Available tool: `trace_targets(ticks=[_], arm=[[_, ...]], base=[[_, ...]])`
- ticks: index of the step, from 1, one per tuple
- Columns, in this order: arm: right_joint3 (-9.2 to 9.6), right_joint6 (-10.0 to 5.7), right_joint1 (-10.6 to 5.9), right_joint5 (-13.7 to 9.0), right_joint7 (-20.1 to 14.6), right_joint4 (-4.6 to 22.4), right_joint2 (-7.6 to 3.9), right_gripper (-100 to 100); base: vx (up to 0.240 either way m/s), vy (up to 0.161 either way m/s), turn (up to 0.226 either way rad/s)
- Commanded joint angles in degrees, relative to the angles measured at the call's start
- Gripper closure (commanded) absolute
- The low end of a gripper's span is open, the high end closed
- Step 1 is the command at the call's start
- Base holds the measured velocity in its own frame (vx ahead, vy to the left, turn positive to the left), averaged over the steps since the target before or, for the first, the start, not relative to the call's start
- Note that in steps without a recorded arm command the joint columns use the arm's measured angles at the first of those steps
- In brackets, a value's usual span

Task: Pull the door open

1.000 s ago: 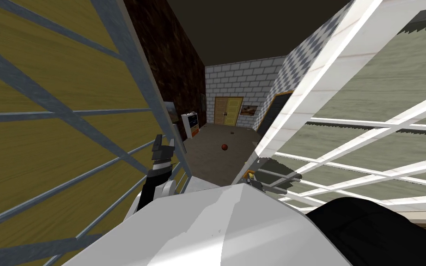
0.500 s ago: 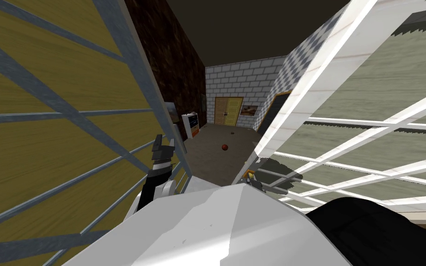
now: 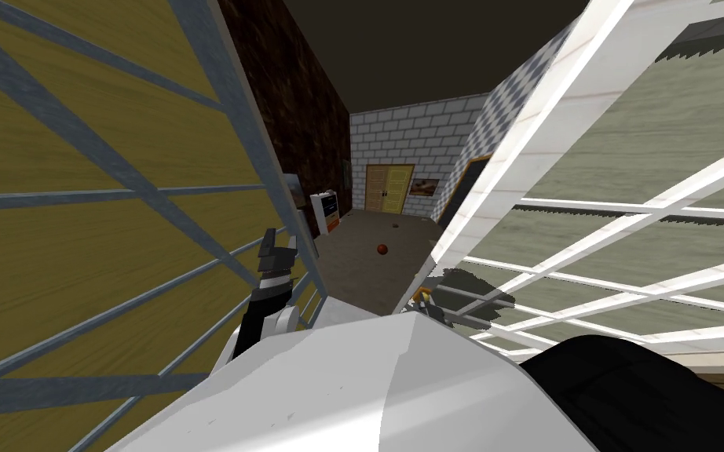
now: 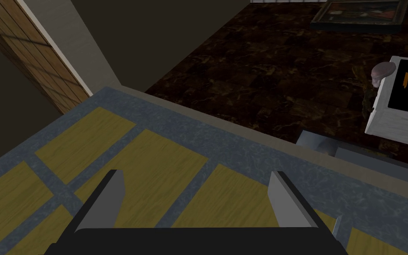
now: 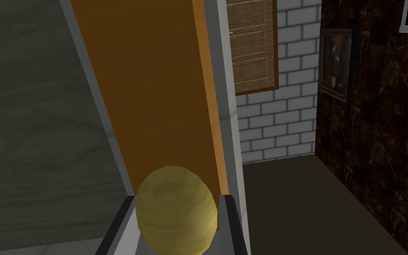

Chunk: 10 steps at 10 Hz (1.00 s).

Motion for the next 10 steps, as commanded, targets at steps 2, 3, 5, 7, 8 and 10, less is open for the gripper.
trace_targets(ticks=[2, 3, 5, 7, 8, 10], arm=[[1.21, -0.17, -0.02, -1.54, -4.36, -0.09, -0.23, 100], [1.69, -0.2, -0.05, -2.19, -5.96, -0.15, -0.36, 100], [2.17, -0.24, -0.09, -2.84, -8.42, -0.21, -0.5, 100], [2.69, -0.29, -0.13, -3.54, -10.41, -0.28, -0.64, 100], [3.3, -0.33, -0.17, -4.35, -12.63, -0.36, -0.8, 100], [3.9, -0.38, -0.21, -5.17, -14.86, -0.43, -0.95, 100]], base=[[-0.057, -0.001, 0.019], [-0.056, -0.003, 0.023], [-0.034, 0.004, 0.008], [-0.045, -0.002, 0.014], [-0.037, 0.003, 0.012], [-0.045, -0.003, 0.024]])
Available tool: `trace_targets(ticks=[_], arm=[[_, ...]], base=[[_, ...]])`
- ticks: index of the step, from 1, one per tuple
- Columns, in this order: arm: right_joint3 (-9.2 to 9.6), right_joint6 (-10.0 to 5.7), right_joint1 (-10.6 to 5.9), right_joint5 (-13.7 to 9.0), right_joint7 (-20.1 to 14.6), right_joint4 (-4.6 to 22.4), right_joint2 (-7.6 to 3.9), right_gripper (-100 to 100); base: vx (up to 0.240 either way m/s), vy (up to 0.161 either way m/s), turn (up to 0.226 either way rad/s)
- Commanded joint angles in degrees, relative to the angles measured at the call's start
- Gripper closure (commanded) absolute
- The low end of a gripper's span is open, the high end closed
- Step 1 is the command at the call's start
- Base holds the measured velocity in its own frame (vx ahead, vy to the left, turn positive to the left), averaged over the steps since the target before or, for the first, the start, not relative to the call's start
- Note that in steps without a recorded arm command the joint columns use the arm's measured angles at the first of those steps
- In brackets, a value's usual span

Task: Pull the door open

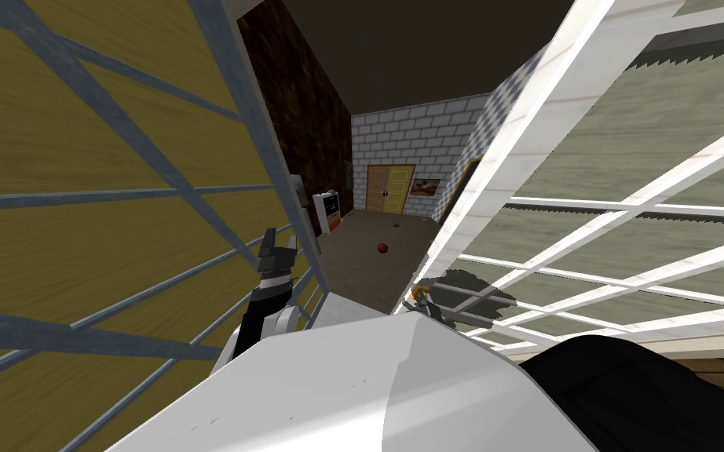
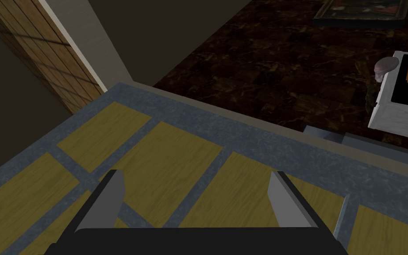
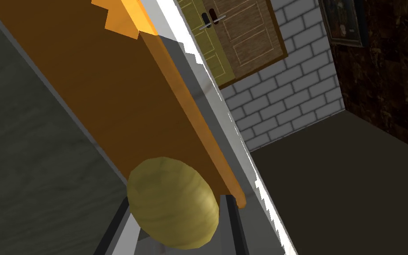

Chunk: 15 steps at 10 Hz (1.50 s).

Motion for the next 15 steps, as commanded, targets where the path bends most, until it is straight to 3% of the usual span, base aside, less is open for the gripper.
trace_targets(ticks=[1, 15], arm=[[0.97, -0.18, -0.17, -0.87, -2.86, 0.01, 0.03, 100], [6.67, -0.63, -0.59, -8.53, -21.65, -0.71, -1.35, 100]], base=[[-0.04, 0.006, 0.004], [-0.042, -0.002, 0.019]])
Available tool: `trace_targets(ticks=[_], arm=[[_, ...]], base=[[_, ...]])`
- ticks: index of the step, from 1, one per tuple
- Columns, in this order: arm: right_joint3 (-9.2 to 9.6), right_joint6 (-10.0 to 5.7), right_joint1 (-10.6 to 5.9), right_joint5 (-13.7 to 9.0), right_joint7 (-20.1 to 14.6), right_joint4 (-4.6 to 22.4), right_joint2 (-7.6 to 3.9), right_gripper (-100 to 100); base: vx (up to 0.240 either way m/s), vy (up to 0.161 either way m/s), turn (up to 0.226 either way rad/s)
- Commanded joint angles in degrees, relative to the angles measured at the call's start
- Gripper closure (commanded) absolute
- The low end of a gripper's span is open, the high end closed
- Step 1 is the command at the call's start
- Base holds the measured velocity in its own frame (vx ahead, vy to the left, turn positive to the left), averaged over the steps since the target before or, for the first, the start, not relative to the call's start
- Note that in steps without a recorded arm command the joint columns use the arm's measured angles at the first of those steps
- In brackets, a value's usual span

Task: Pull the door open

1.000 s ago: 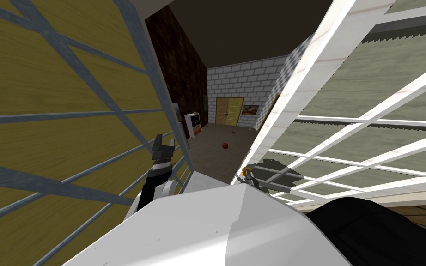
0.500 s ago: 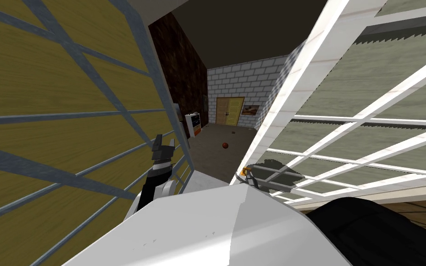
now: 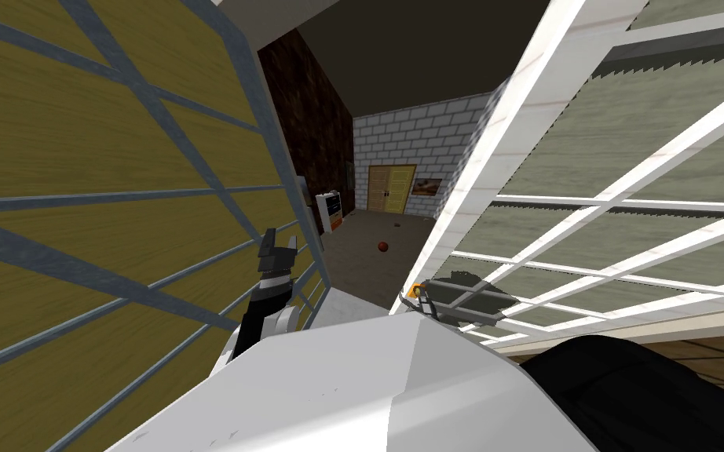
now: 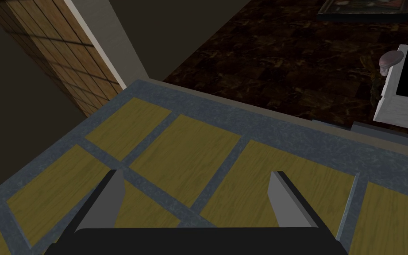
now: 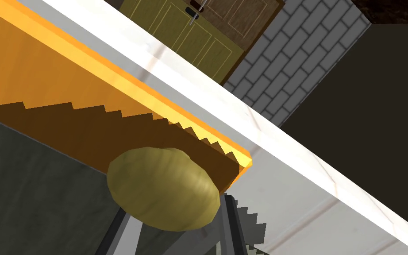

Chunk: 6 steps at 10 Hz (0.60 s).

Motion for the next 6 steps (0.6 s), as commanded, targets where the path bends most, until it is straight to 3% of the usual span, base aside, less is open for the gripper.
trace_targets(ticks=[1, 4, 6], arm=[[1.83, 0.35, -0.07, -0.86, -2.86, -0.97, 0.48, 100], [2.61, 0.29, -0.12, -1.91, -5.59, -1.07, 0.3, 100], [4.27, 0.16, -0.24, -4.12, -9.31, -1.27, -0.06, 100]], base=[[-0.037, -0.009, 0.003], [-0.037, 0.002, 0.013], [-0.054, -0.003, 0.03]])
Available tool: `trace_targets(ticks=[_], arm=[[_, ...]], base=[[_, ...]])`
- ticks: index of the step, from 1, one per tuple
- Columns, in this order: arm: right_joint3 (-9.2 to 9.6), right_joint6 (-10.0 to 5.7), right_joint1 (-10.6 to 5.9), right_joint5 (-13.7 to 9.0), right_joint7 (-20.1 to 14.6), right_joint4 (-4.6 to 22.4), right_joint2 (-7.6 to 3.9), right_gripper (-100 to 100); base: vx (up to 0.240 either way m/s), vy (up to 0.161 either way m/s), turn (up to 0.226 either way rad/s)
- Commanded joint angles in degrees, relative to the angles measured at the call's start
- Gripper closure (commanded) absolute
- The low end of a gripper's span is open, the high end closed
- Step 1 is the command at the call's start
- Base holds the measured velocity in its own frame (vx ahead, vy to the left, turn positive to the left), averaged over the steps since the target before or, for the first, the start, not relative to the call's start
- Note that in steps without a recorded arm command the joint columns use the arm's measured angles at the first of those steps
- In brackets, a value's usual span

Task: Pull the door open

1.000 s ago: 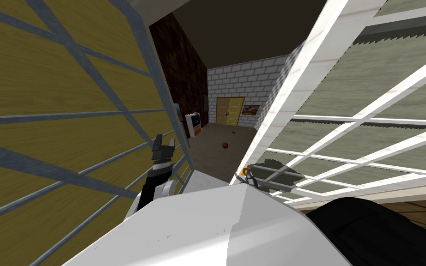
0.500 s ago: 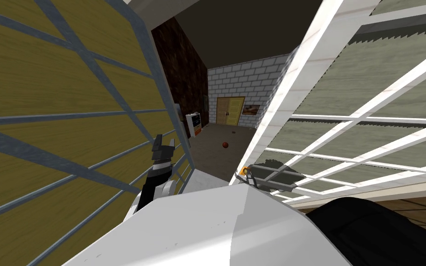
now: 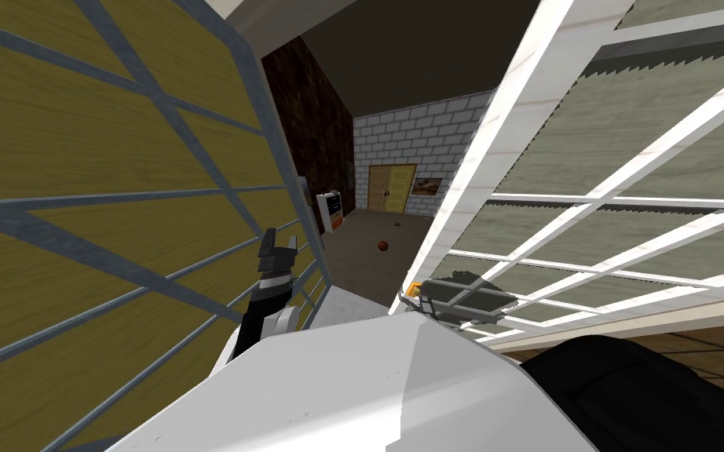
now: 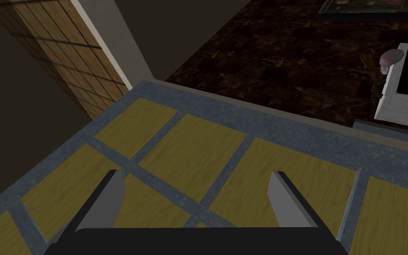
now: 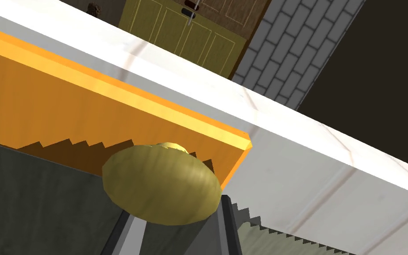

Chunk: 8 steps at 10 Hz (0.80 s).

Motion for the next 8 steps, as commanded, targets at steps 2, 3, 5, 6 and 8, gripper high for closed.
trace_targets(ticks=[2, 3, 5, 6, 8], arm=[[2.57, 0.29, -0.11, -1.31, -4.13, -1.24, 0.47, 100], [2.57, 0.29, -0.11, -1.31, -4.74, -1.24, 0.47, 100], [3.39, 0.23, -0.17, -2.41, -7.13, -1.34, 0.29, 100], [4.24, 0.16, -0.23, -3.54, -9.33, -1.45, 0.12, 100], [5.09, 0.09, -0.29, -4.68, -11.66, -1.55, -0.06, 100]], base=[[-0.044, -0.008, 0.024], [-0.028, -0.004, 0.006], [-0.036, 0.002, 0.016], [-0.033, -0.013, 0.023], [-0.036, -0.006, 0.023]])
